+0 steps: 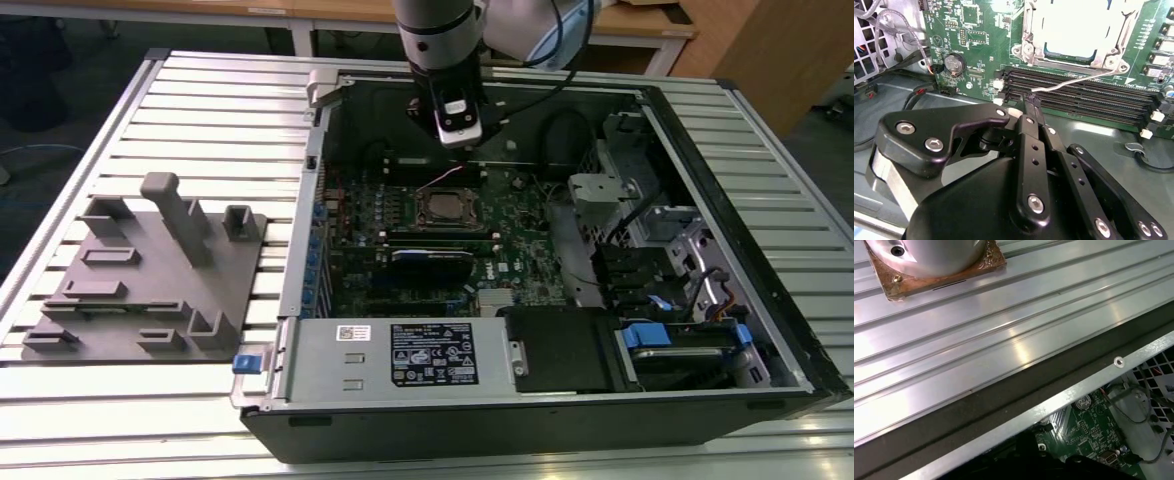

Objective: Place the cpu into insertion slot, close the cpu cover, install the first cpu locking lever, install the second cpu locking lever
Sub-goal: 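Install the first cpu locking lever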

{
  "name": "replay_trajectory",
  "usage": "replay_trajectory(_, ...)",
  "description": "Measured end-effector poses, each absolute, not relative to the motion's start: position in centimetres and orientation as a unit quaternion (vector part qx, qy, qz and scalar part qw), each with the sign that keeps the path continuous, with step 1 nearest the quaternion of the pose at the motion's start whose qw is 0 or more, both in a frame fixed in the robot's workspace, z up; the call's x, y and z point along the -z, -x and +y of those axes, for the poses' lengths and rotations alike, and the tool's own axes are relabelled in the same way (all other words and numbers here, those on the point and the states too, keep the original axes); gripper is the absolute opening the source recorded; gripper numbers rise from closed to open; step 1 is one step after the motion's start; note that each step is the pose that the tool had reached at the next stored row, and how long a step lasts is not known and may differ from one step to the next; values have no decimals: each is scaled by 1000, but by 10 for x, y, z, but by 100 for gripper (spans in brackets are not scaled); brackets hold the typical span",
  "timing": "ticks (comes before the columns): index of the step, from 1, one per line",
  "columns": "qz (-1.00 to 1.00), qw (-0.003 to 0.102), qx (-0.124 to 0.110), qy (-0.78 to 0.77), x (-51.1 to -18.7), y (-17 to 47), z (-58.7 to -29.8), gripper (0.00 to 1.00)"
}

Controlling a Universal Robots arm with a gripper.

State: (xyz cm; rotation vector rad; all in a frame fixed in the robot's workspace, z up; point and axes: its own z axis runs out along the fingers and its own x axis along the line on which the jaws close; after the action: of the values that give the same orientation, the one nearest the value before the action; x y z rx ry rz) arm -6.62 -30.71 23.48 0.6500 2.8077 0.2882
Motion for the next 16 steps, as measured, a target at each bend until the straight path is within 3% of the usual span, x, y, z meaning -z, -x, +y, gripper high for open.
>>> replay_trajectory(16,961,128,-100,-222,-231,73,-314,10)
